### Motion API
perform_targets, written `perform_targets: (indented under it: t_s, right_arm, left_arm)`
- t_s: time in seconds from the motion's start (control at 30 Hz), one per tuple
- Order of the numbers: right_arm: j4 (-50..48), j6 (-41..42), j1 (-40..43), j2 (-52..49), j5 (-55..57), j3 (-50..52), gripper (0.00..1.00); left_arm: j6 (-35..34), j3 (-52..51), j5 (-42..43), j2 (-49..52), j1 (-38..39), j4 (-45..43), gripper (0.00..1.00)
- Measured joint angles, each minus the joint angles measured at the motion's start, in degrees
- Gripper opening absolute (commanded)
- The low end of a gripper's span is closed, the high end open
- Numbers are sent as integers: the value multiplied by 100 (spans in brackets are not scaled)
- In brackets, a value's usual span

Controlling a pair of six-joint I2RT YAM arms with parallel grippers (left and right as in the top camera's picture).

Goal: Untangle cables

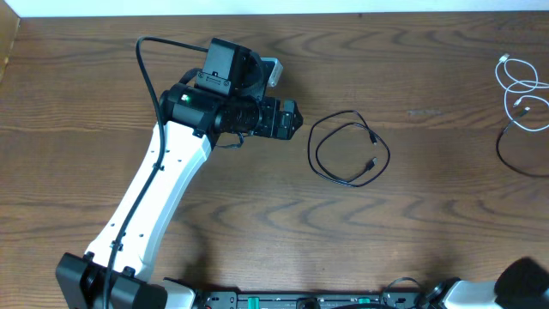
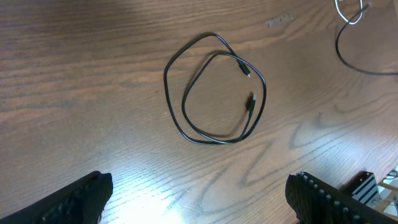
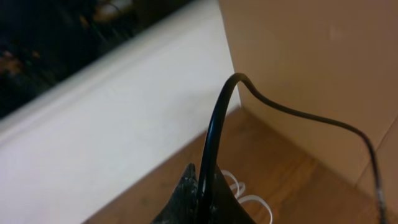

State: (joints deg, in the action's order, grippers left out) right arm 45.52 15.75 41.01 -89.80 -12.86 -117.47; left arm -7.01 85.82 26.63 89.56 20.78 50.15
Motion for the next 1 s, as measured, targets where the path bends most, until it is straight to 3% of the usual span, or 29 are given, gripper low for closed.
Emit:
perform_targets:
  t_s: [0.47,0.5,0.57,0.7,0.73,1.0]
  right_arm:
    - [1325,37,39,-2295,92,-4,4]
    - [1346,35,44,-2444,98,-4,9]
    - [1410,55,44,-2728,111,-4,33]
    - [1530,33,46,-2955,105,0,91]
    - [1537,31,46,-2962,90,0,99]
    - [1646,164,162,-2741,-199,0,99]
  left_arm:
    - [-2,0,0,0,0,0,94]
    - [-2,0,0,0,0,0,94]
    - [-2,0,0,0,0,-2,94]
    - [-2,0,0,0,0,0,94]
    - [-2,0,0,0,0,0,94]
    - [-2,0,0,0,0,0,94]
